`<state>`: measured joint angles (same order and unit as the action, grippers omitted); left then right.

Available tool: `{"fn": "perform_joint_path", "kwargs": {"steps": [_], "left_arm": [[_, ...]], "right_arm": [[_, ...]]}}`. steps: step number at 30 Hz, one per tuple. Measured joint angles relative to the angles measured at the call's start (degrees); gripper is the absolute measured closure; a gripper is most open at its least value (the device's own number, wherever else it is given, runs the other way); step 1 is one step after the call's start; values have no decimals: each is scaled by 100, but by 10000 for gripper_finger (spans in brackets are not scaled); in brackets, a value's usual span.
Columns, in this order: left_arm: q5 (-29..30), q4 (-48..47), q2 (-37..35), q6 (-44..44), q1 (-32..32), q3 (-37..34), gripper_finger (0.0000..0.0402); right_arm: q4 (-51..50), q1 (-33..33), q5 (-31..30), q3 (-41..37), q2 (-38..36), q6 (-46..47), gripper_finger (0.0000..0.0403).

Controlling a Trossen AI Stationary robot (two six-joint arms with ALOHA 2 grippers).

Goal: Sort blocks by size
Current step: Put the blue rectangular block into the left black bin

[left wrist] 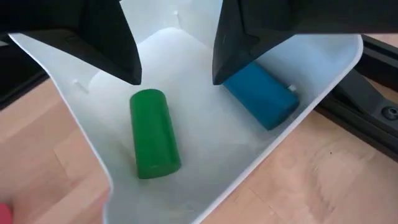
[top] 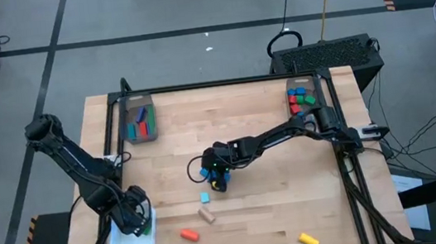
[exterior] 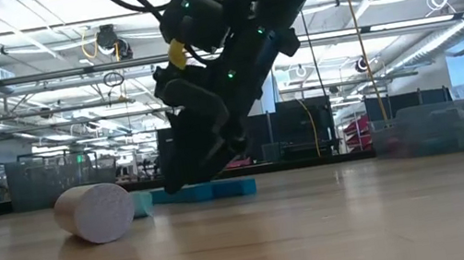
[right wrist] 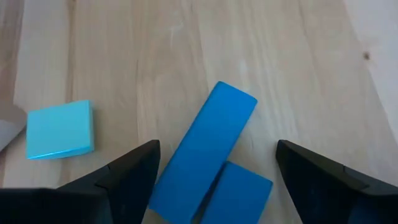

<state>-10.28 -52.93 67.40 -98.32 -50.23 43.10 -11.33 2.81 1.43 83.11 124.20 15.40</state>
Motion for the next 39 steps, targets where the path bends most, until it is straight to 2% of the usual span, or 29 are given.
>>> {"fn": "perform_joint_path", "kwargs": {"steps": [4,10,16,25,29,39], "left_arm": [[-1,-5,-5,34,118,43,219],[2,-7,-5,318,340,43,244],[-7,46,-95,313,466,43,264],[-406,-26,-391,-353,484,47,289],[-356,-26,-386,-335,484,47,295],[236,-66,-378,161,471,47,295]], "right_arm": [[-35,-7,-48,0,0,-91,122],[-165,-15,-84,3,0,-221,188],[-662,-11,-775,22,-2,-448,238],[-828,-7,-887,24,-15,-850,313],[-879,-9,-905,24,-17,-976,317],[-1020,52,-927,20,-17,-1201,289]]}}
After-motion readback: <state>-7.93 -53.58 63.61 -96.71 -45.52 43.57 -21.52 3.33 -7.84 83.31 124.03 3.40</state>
